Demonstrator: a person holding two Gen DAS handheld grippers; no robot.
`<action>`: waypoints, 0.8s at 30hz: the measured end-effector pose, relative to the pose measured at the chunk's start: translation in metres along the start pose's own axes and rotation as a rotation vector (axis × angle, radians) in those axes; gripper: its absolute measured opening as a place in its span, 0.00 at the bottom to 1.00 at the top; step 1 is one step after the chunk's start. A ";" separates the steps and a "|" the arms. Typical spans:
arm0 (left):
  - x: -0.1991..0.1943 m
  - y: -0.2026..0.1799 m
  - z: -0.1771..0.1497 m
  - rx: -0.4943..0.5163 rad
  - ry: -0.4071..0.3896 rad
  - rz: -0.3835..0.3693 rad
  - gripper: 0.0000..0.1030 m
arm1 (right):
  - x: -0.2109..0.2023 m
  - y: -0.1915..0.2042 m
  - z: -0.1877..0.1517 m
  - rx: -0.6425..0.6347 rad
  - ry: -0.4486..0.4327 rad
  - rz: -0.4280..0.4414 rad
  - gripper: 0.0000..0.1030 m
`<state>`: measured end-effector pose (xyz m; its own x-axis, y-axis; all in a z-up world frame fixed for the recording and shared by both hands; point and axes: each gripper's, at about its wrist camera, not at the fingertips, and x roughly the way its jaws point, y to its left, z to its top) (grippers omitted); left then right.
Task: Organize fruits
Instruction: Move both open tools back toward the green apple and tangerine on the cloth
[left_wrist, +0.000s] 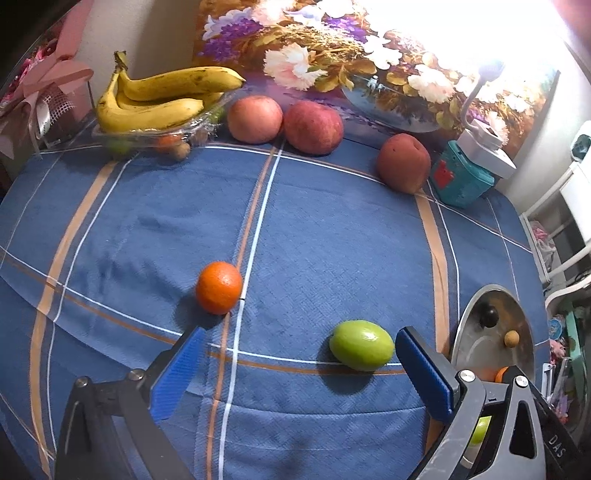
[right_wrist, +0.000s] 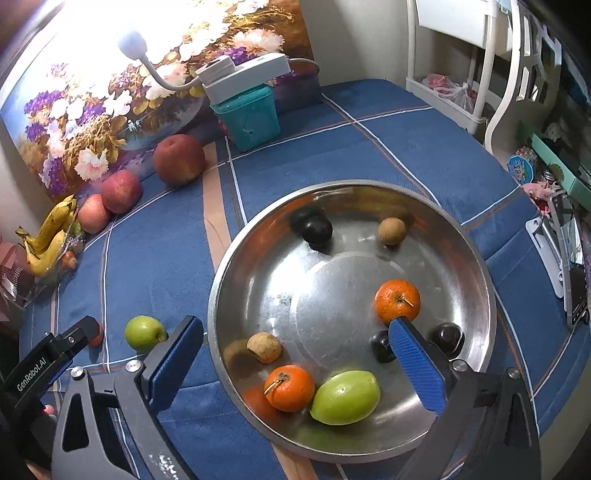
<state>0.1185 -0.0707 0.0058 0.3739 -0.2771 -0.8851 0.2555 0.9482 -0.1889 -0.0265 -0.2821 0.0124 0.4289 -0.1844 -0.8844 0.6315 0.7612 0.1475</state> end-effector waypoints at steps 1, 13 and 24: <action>0.000 0.000 0.000 0.003 -0.004 0.005 1.00 | -0.001 0.000 0.000 -0.003 -0.007 0.000 0.98; -0.020 0.028 0.019 0.046 -0.069 0.077 1.00 | 0.000 0.028 -0.005 -0.038 -0.008 0.096 0.98; -0.038 0.091 0.038 -0.009 -0.115 0.114 1.00 | -0.003 0.097 -0.017 -0.171 0.023 0.230 0.98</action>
<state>0.1613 0.0197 0.0383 0.4995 -0.1830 -0.8468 0.1975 0.9758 -0.0944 0.0222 -0.1967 0.0218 0.5321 0.0181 -0.8465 0.4000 0.8758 0.2701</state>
